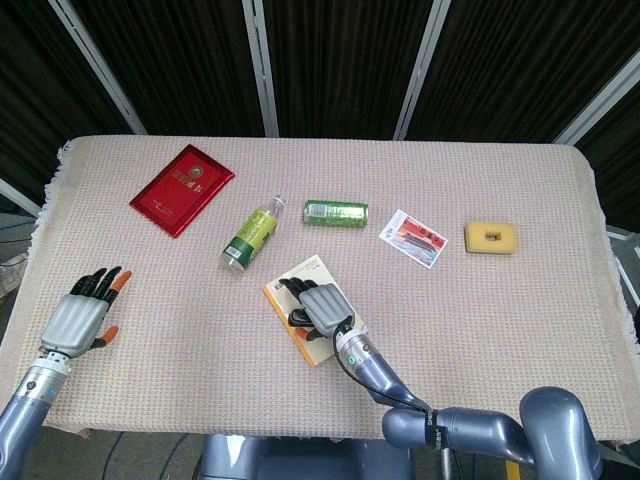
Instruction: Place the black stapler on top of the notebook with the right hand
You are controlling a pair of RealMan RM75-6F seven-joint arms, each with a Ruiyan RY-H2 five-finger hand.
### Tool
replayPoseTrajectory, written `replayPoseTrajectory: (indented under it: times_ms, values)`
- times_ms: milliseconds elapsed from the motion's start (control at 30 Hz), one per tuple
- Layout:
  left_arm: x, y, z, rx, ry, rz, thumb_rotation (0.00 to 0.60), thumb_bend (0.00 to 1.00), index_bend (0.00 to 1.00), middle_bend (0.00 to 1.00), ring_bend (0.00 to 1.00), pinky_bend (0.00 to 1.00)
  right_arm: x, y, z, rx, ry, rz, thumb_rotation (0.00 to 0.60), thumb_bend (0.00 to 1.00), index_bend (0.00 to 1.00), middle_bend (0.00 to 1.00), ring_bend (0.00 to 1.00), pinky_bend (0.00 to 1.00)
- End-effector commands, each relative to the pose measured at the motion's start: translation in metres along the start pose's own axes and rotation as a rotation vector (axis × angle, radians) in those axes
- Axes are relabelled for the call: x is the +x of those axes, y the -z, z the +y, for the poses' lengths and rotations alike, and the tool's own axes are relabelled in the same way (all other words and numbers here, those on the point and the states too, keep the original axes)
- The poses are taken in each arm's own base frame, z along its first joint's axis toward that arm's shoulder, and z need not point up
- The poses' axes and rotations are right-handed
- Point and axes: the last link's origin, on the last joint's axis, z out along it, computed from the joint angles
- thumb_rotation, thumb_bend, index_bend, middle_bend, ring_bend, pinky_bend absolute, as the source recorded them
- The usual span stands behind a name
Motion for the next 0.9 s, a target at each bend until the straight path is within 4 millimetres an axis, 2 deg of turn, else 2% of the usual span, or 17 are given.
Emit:
replayPoseTrajectory:
  times_ms: [33,200,333,467,567,633,667,733,767,900]
  values:
    - [0.001,0.001,0.000,-0.001,0.000,0.006,0.600,0.31,0.00,0.00,0.00,0.13,0.002,0.007,0.001,-0.011,0.022,-0.014,0.600,0.23,0.00,0.00,0.06,0.33]
    - [0.004,0.001,-0.002,0.003,0.009,0.015,0.600,0.31,0.00,0.00,0.00,0.13,0.017,0.027,0.005,-0.029,0.067,0.029,0.600,0.23,0.00,0.00,0.00,0.23]
    - [0.007,0.001,-0.003,0.006,0.014,0.029,0.600,0.31,0.00,0.00,0.00,0.13,0.043,0.067,0.018,-0.067,0.138,0.102,0.600,0.20,0.00,0.00,0.00,0.15]
    - [0.010,0.002,-0.004,0.007,0.016,0.044,0.600,0.31,0.00,0.00,0.00,0.13,0.075,0.126,0.040,-0.150,0.224,0.186,0.600,0.19,0.00,0.00,0.00,0.08]
    - [0.013,0.005,-0.002,0.003,0.018,0.060,0.600,0.31,0.00,0.00,0.00,0.13,0.087,0.163,0.058,-0.209,0.265,0.239,0.600,0.19,0.00,0.00,0.00,0.02]
    - [0.016,0.008,-0.002,0.001,0.021,0.078,0.600,0.31,0.00,0.00,0.00,0.13,0.090,0.192,0.076,-0.260,0.289,0.273,0.600,0.19,0.00,0.00,0.00,0.00]
    - [0.016,0.009,-0.002,0.002,0.021,0.081,0.600,0.31,0.00,0.00,0.00,0.13,0.091,0.198,0.081,-0.276,0.293,0.279,0.600,0.19,0.00,0.00,0.00,0.00]
    - [0.019,0.012,-0.001,0.001,0.023,0.096,0.600,0.31,0.00,0.00,0.00,0.13,0.090,0.225,0.102,-0.342,0.306,0.302,0.600,0.19,0.00,0.00,0.00,0.00]
    - [0.020,0.014,-0.001,0.000,0.024,0.103,0.600,0.31,0.00,0.00,0.00,0.13,0.087,0.245,0.118,-0.388,0.312,0.316,0.600,0.19,0.00,0.00,0.00,0.00]
    - [0.021,0.020,0.001,-0.004,0.020,0.113,0.600,0.31,0.00,0.00,0.00,0.13,0.075,0.292,0.155,-0.479,0.284,0.364,0.600,0.19,0.00,0.00,0.00,0.00]
